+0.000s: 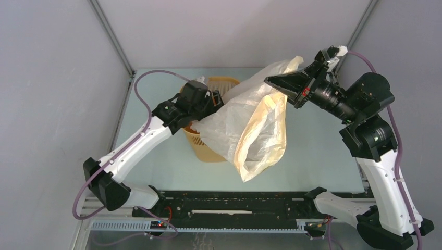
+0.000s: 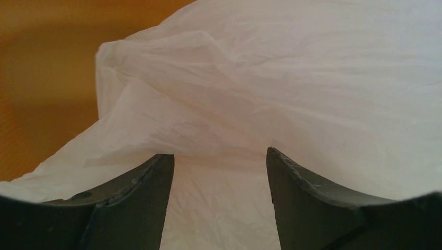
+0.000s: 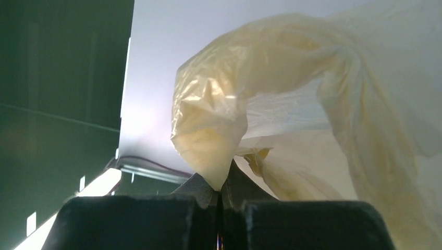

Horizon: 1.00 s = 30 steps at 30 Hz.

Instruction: Put the trash bags into the trash bin

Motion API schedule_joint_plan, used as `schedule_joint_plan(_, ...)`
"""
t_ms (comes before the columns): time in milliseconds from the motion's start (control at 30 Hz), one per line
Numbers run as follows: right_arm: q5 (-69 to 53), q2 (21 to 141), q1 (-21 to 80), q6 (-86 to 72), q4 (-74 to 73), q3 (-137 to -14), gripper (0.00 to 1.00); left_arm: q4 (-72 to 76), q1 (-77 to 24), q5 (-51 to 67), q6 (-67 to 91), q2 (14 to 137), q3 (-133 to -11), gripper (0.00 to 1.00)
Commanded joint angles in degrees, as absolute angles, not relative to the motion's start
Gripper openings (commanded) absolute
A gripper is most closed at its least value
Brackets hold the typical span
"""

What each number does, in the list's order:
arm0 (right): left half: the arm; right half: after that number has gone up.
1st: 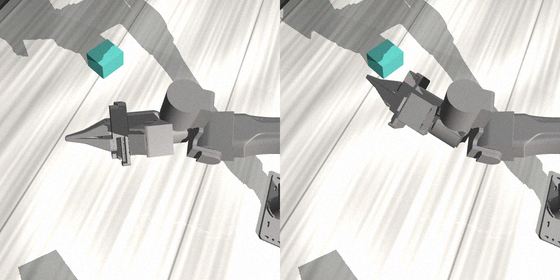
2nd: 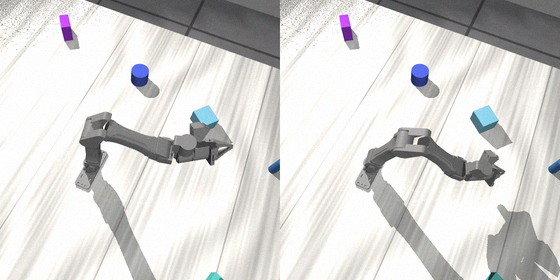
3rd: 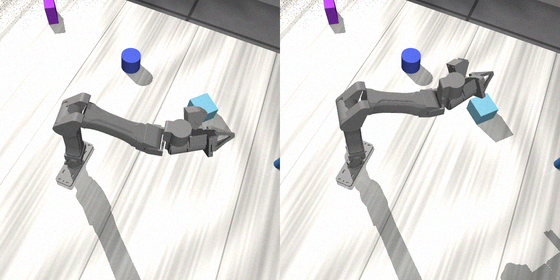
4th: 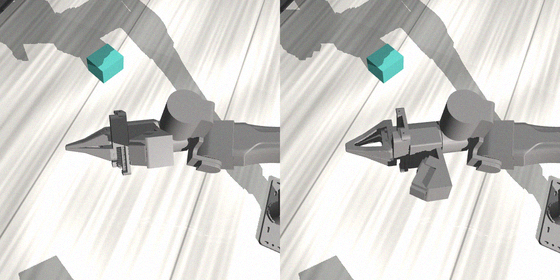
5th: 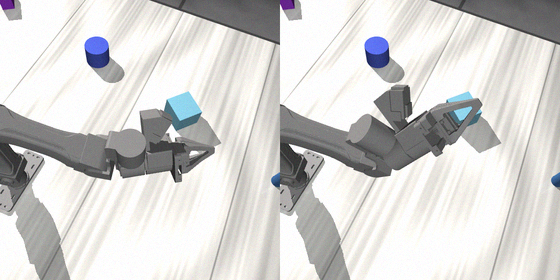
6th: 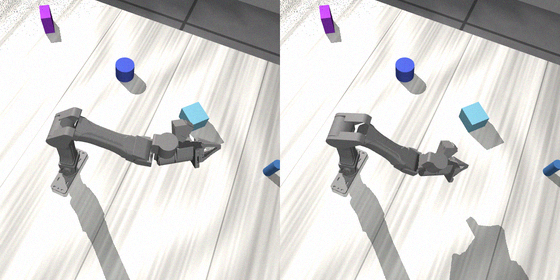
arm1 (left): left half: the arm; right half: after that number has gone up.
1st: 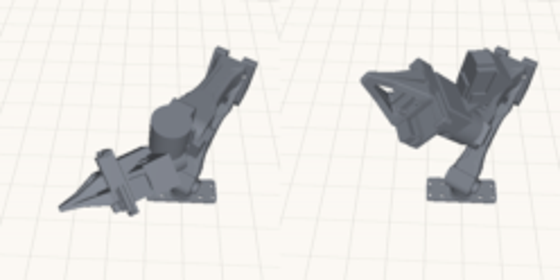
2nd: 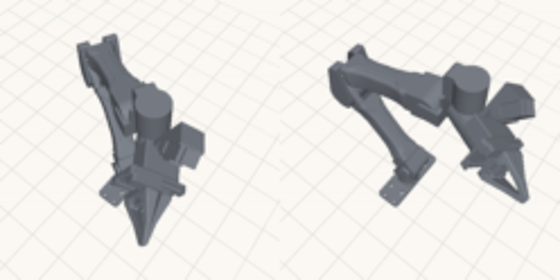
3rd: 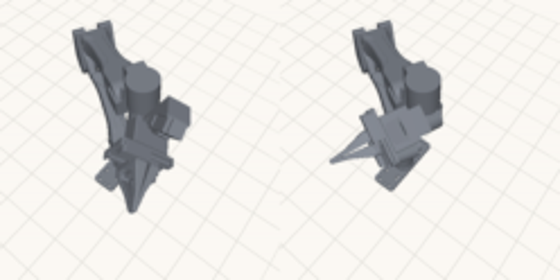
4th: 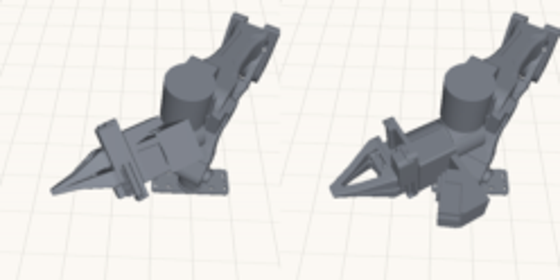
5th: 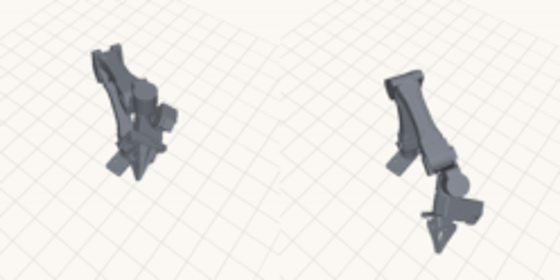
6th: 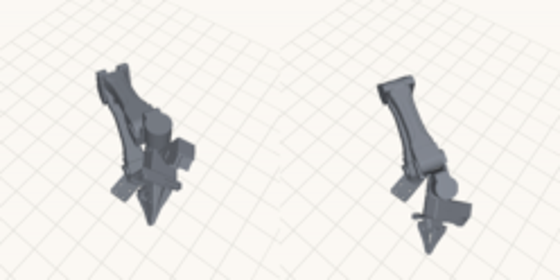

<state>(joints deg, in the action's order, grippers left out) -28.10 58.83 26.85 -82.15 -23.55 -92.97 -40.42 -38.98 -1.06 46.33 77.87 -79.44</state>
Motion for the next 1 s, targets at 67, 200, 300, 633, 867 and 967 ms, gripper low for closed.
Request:
schedule_joint_plan(67,-32.38,63.00,32.04,-71.81,-17.02,-96.03,0.00,-35.09,-38.66,5.61,44.80,76.19,-83.39,0.75)
schedule_joint_plan(200,-29.52,67.72,34.80,-62.67,-22.50,-97.81,0.00,-42.96,-36.34,2.52,38.82,70.88,-88.82,0.86)
schedule_joint_plan(300,-27.57,70.42,35.27,-59.42,-24.47,-99.71,0.00,-48.12,-34.20,2.08,35.33,67.91,-91.75,0.88)
schedule_joint_plan(633,-19.98,82.76,39.83,-56.89,-30.83,-109.72,0.00,-59.50,-28.30,-8.80,33.59,58.10,-85.98,0.93)
schedule_joint_plan(867,-12.98,92.65,41.13,-52.64,-38.20,-125.46,0.00,-58.82,-25.21,-6.02,29.84,59.53,-79.71,0.79)
schedule_joint_plan(967,-8.64,93.60,41.68,-51.30,-38.69,-128.79,0.00,-59.78,-25.15,-3.69,28.36,60.28,-78.98,0.63)
